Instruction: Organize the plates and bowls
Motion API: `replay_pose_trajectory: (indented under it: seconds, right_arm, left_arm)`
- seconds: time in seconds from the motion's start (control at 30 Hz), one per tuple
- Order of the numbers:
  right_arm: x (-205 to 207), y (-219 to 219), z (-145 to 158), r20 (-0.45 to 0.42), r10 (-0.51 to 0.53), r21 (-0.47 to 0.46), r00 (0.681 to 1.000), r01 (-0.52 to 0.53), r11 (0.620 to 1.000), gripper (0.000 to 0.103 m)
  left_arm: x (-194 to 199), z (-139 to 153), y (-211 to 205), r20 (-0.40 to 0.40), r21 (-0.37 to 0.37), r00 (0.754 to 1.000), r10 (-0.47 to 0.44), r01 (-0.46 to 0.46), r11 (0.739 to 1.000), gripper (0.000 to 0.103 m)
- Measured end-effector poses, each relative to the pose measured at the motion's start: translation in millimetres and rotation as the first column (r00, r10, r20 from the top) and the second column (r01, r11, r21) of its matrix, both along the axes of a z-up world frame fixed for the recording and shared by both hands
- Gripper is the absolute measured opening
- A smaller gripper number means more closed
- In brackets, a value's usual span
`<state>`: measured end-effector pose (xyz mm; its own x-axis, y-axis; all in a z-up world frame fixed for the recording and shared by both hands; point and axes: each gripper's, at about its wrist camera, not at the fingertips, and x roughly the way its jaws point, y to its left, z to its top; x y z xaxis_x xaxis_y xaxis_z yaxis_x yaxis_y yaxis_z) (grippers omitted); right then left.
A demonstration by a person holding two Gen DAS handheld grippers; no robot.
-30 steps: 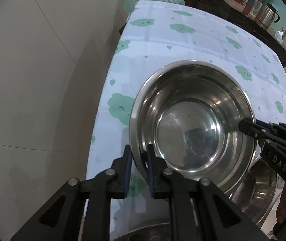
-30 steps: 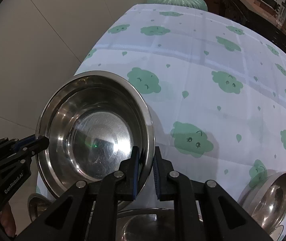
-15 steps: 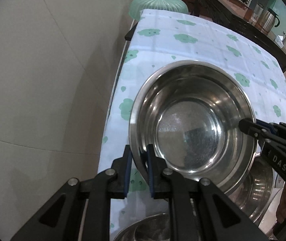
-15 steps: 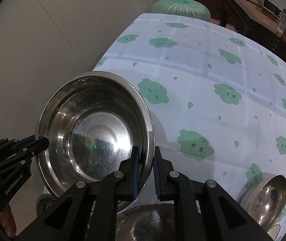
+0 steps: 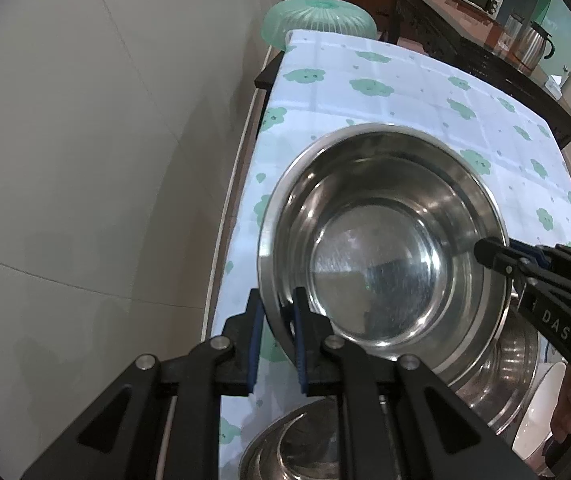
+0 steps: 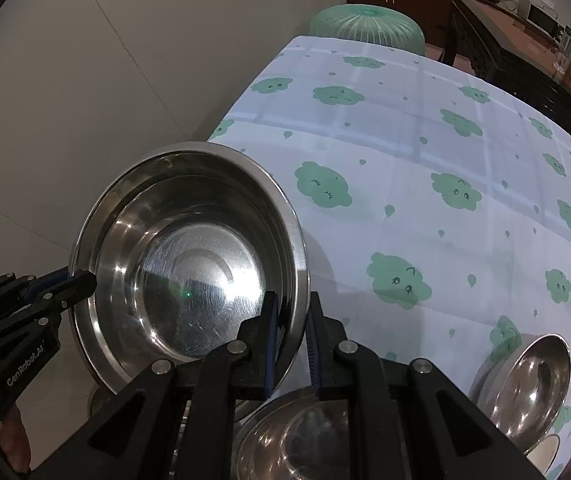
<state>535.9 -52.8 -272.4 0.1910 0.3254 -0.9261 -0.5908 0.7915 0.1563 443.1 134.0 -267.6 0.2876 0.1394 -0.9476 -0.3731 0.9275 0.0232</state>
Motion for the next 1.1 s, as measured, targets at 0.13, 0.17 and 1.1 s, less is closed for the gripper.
replay_pose_trajectory:
  seconds: [0.13,0.17,1.1]
  right_arm:
    - [-9,-2,6,0.005,0.004,0.004,1.000,-0.004,1.000,0.015]
    - [-11,-2,7,0.006,0.005,0.005,1.000,-0.005,1.000,0.015]
    - [-56,-7,32,0.044,0.012,0.017,0.999,-0.013,1.000,0.015]
  left_arm:
    - [-8,5,-1,0.008,0.002,1.000,0.000,0.000,1.000,0.011]
    - [-11,6,-1,0.010,0.004,1.000,-0.001,0.001,1.000,0.011]
    - [-56,28,-7,0.051,0.007,0.999,0.009,-0.009,1.000,0.011]
